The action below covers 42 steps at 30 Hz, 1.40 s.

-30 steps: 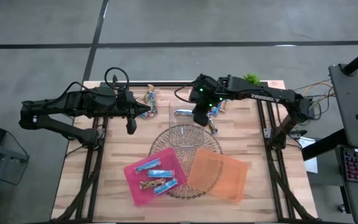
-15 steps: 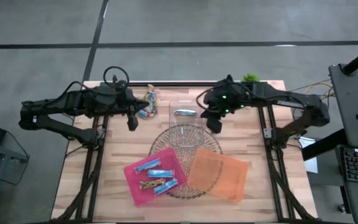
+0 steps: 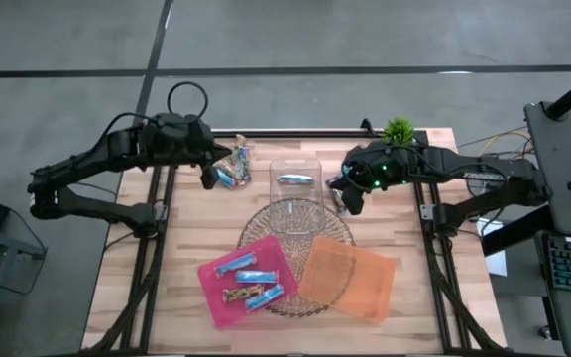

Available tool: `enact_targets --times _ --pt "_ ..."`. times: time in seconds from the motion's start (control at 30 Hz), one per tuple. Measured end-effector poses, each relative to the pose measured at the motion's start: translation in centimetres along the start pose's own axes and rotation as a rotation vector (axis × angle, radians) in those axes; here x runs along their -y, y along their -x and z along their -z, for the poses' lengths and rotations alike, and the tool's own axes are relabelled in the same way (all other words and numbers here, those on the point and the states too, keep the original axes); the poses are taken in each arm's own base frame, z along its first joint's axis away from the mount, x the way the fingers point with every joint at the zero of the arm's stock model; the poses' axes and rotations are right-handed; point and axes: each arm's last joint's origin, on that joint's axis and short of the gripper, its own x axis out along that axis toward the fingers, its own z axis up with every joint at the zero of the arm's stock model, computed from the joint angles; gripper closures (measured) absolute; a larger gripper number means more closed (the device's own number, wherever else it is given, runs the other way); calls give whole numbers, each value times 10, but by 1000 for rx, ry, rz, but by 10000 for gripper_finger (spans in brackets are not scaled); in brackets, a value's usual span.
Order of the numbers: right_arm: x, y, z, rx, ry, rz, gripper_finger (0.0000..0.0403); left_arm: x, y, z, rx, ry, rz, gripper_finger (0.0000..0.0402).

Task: Pick and place Granola Bars by type
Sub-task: Put the red granola bar into the red bin

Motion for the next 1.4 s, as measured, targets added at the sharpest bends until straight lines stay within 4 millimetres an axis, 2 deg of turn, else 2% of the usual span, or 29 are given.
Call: enact_targets --times 0.2,0.33,0.67,0.9,1.1,1.4 --pt "7 -11 19 -21 -39 17 394 -6 0 4 -46 -63 -27 401" --pt "10 -15 25 -27 -51 15 394 -7 0 10 -106 -80 -28 386" --pt "6 -10 18 4 -44 1 394 -8 -4 21 -257 -105 -33 279" --pt "6 -8 16 14 -41 -5 394 -14 -29 23 -481 -241 -23 233" --pt "6 -8 17 13 -45 -7 394 -27 -55 19 -576 -355 22 229" --pt "6 -8 17 14 -43 -8 394 -65 -100 31 -736 -410 70 229"
